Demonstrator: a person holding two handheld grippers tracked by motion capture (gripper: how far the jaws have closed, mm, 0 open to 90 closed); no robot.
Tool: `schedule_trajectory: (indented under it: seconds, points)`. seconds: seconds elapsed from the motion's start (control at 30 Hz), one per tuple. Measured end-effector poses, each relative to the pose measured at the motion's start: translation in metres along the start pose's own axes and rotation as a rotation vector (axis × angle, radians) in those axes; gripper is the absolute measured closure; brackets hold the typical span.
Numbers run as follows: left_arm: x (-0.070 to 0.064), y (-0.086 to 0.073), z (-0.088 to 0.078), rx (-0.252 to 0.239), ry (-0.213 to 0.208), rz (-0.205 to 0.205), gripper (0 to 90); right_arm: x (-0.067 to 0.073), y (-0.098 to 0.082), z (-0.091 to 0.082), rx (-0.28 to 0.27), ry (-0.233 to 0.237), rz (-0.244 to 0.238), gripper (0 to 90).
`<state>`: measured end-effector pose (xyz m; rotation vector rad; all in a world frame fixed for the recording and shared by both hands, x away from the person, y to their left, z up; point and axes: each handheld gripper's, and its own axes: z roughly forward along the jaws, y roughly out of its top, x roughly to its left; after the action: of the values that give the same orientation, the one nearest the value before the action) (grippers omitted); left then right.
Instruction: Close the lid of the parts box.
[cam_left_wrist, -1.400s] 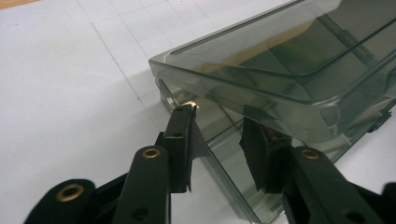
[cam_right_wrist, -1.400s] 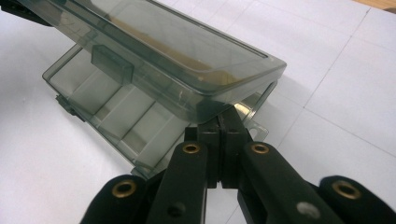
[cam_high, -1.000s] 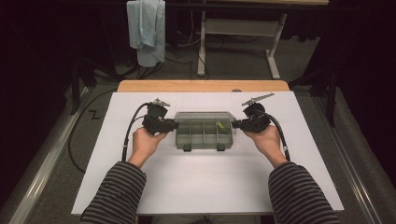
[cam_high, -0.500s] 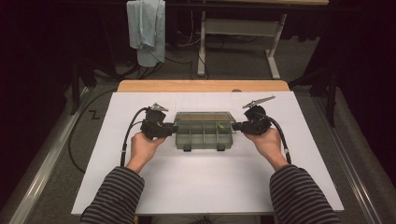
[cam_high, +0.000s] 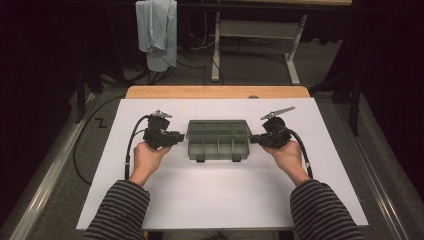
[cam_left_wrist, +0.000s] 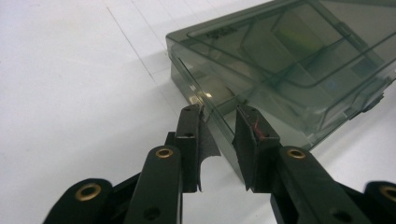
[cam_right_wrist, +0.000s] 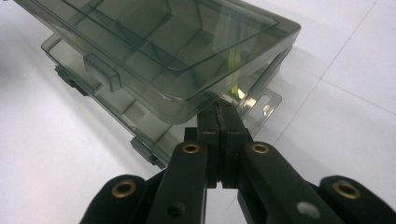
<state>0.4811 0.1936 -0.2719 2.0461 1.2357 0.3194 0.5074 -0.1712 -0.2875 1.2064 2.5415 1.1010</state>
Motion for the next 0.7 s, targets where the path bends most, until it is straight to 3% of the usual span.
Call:
schedule_trajectory:
  seconds: [0.4, 0.7]
  points:
    - [-0.009, 0.010, -0.009, -0.080, 0.003, 0.039, 71.3, -0.001, -0.008, 0.007, 0.028, 0.007, 0.002, 90.0]
    - [-0.018, 0.010, -0.002, -0.067, -0.006, 0.074, 71.2, -0.003, -0.011, 0.010, 0.040, 0.008, 0.005, 90.0]
